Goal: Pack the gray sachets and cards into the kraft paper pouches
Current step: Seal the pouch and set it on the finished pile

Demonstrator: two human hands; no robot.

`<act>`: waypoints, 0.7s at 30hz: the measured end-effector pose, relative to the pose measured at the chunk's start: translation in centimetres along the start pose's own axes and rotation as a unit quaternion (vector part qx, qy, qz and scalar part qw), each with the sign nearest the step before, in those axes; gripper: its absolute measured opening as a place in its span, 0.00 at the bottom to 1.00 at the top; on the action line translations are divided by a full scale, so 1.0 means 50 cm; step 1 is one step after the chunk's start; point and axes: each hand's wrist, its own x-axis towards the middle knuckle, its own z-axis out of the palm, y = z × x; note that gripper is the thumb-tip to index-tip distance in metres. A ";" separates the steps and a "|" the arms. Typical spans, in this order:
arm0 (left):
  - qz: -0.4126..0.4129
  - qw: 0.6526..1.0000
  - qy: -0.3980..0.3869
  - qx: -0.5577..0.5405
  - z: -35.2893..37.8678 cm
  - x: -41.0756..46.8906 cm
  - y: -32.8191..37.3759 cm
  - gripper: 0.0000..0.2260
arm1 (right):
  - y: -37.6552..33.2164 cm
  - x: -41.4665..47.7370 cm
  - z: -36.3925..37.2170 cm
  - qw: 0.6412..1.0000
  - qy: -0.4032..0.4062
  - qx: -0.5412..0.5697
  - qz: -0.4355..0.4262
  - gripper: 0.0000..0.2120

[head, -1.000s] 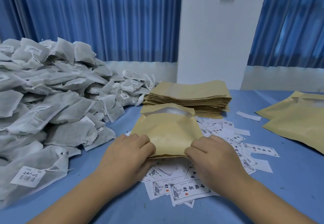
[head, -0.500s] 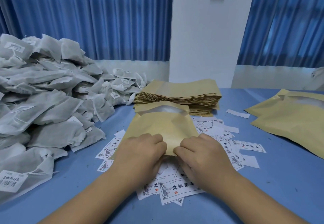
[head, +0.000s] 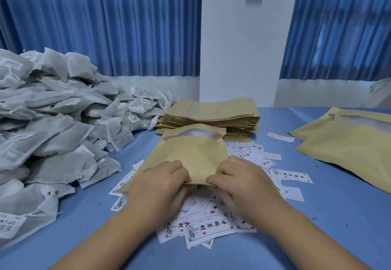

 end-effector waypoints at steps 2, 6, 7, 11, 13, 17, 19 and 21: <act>-0.005 1.000 -0.010 0.000 -0.009 -0.007 -0.013 0.08 | 0.010 -0.002 -0.005 0.999 0.024 -0.009 0.022 0.04; 0.005 1.000 0.000 0.016 -0.022 -0.032 -0.056 0.05 | 0.031 -0.014 -0.013 0.996 0.052 -0.016 0.074 0.02; 0.004 1.000 0.011 0.021 -0.024 -0.036 -0.066 0.10 | 0.037 -0.017 -0.013 0.995 0.057 -0.011 0.087 0.02; -0.009 0.998 0.045 0.051 -0.028 -0.041 -0.083 0.17 | 0.035 -0.017 -0.008 0.991 0.060 0.031 0.113 0.03; -0.032 0.998 0.040 0.033 -0.021 -0.045 -0.086 0.14 | 0.030 -0.017 -0.007 0.987 0.042 0.069 0.137 0.04; -0.240 0.967 0.013 -0.079 -0.005 -0.045 -0.088 0.11 | 0.030 -0.019 -0.009 0.919 0.010 0.288 0.268 0.07; -0.408 0.877 0.046 -0.250 -0.003 -0.045 -0.084 0.19 | 0.032 -0.018 -0.012 0.879 0.019 0.355 0.318 0.10; -0.524 0.668 0.115 -0.517 -0.017 -0.037 -0.077 0.16 | 0.032 -0.015 -0.017 0.859 0.032 0.384 0.337 0.11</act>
